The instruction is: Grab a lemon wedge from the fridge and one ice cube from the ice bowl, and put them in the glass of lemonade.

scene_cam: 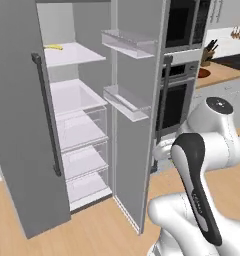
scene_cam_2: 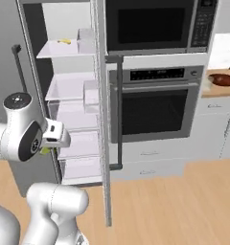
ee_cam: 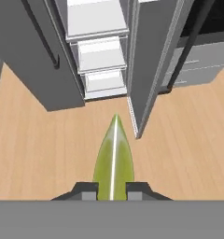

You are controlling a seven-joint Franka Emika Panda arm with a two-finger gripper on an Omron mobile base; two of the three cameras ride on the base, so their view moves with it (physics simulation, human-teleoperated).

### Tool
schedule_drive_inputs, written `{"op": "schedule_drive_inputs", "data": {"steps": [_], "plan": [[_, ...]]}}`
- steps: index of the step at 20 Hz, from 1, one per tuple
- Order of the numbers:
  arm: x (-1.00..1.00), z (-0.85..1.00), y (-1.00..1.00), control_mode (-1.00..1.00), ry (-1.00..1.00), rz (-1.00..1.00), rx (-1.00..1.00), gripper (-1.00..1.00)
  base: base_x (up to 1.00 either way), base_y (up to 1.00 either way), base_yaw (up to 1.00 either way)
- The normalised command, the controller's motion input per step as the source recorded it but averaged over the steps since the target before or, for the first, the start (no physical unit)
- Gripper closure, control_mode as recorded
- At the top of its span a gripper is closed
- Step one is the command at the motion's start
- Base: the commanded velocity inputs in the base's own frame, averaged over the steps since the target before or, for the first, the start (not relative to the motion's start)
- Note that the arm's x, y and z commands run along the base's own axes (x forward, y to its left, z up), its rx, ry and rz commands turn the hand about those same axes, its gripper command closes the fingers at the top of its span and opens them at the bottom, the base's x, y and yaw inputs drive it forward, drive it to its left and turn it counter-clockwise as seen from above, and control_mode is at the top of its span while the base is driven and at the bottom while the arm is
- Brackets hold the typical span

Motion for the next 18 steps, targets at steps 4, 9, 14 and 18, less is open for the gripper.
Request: {"op": "schedule_drive_inputs", "data": {"steps": [4,9,14,18], "plan": [[0.0,0.0,0.0,1.0,0.0,0.0,0.0,1.0,-0.03,-0.17,-0.78],[0.0,0.0,0.0,1.0,0.0,0.0,0.0,1.0,0.76,-0.69,-0.53],[0.0,0.0,0.0,1.0,0.0,0.0,0.0,1.0,1.0,-0.2,-0.21],[0.0,0.0,0.0,1.0,0.0,0.0,0.0,1.0,1.0,-0.01,-0.1]]}}
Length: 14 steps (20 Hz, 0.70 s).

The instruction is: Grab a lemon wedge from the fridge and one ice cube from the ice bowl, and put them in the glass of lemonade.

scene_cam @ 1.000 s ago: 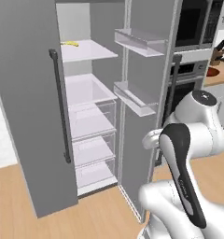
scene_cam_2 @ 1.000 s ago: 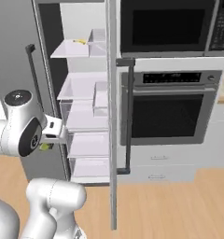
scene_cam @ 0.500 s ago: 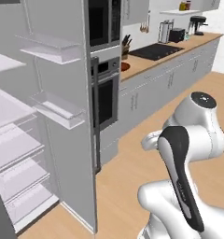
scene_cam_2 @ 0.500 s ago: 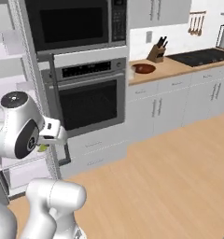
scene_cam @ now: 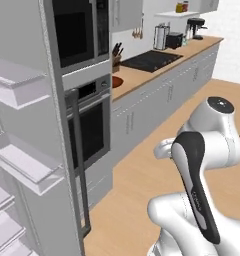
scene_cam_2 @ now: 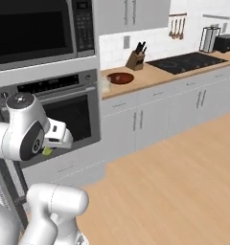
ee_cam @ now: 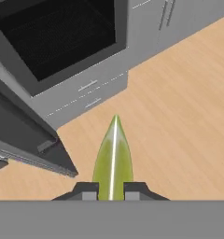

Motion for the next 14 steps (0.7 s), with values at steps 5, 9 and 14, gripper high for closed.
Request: {"op": "schedule_drive_inputs", "data": {"steps": [5,9,14], "plan": [[0.0,0.0,0.0,1.0,0.0,0.0,0.0,1.0,1.0,-0.14,-0.02],[0.0,0.0,0.0,1.0,0.0,0.0,0.0,1.0,1.0,-0.68,0.11],[0.0,0.0,0.0,1.0,0.0,0.0,0.0,1.0,1.0,-0.78,0.19]]}}
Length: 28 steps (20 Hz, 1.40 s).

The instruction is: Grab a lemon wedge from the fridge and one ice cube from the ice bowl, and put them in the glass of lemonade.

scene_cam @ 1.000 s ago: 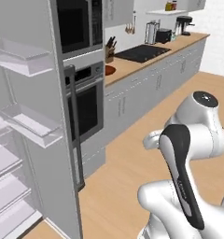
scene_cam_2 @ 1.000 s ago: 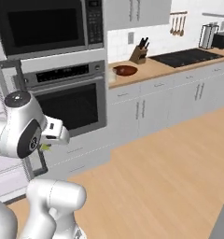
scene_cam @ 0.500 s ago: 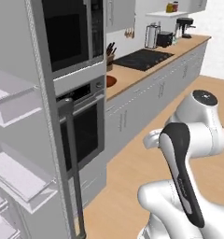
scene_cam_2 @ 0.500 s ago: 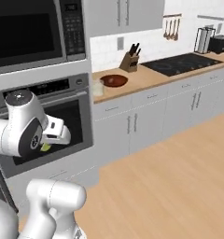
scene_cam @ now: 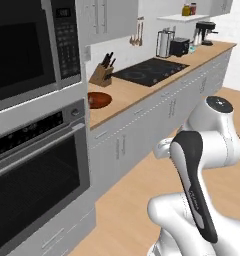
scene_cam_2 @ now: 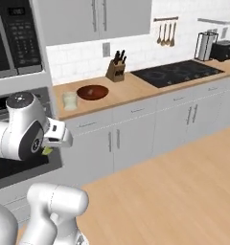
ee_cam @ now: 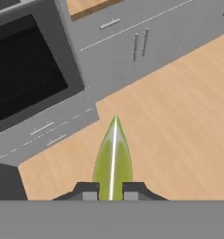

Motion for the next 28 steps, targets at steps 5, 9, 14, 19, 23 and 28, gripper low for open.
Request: {"op": "schedule_drive_inputs", "data": {"steps": [5,9,14,19,23,28], "plan": [[0.0,0.0,0.0,1.0,0.0,0.0,0.0,1.0,1.0,-0.58,0.31],[0.0,0.0,0.0,1.0,0.0,0.0,0.0,1.0,1.0,-0.58,0.41],[0.0,0.0,0.0,1.0,0.0,0.0,0.0,1.0,0.61,-0.44,0.5],[0.0,0.0,0.0,1.0,0.0,0.0,0.0,1.0,0.16,-0.19,0.46],[0.0,0.0,0.0,1.0,0.0,0.0,0.0,1.0,0.67,-0.27,0.44],[0.0,0.0,0.0,1.0,0.0,0.0,0.0,1.0,0.81,-0.58,0.3]]}}
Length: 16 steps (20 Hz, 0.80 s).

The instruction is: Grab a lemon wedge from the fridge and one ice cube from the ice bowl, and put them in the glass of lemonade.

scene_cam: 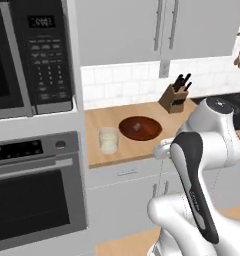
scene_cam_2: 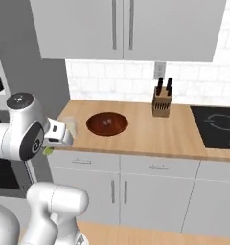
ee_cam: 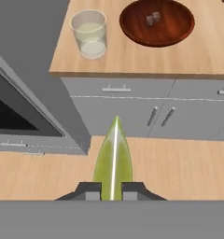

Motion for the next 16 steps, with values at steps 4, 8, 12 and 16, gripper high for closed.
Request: {"op": "schedule_drive_inputs", "data": {"steps": [4,8,12,16], "plan": [[0.0,0.0,0.0,1.0,0.0,0.0,0.0,1.0,0.12,-0.79,0.21],[0.0,0.0,0.0,1.0,0.0,0.0,0.0,1.0,0.43,-0.49,0.27],[0.0,0.0,0.0,1.0,0.0,0.0,0.0,1.0,0.84,-0.18,0.3],[0.0,0.0,0.0,1.0,0.0,0.0,0.0,1.0,0.9,0.0,0.1]]}}
